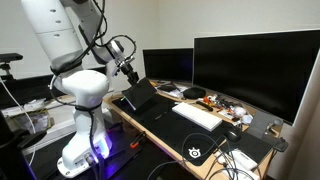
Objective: Move the black book slightly to the left, and place the navy blue object, which is on the left on top of it
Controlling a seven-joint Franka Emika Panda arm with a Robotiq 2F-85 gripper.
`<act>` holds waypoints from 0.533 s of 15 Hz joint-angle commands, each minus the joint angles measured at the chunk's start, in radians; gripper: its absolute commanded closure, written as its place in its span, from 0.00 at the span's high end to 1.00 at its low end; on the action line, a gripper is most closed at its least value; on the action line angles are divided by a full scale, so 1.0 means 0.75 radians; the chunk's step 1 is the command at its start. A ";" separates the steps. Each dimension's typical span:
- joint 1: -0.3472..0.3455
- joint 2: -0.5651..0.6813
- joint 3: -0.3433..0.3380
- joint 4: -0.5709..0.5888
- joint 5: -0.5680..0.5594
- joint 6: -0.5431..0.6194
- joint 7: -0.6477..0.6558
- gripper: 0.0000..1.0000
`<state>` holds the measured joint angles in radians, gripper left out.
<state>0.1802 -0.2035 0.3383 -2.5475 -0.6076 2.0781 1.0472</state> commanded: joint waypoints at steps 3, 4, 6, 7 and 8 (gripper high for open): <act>0.050 0.260 0.044 0.278 -0.123 -0.271 0.294 0.06; 0.066 0.301 0.035 0.317 -0.130 -0.311 0.326 0.06; 0.092 0.382 0.014 0.394 -0.129 -0.390 0.362 0.06; 0.104 0.424 0.003 0.429 -0.124 -0.426 0.383 0.06; 0.116 0.467 -0.009 0.465 -0.122 -0.464 0.406 0.06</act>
<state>0.2295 0.0547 0.3608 -2.3005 -0.6887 1.8380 1.3026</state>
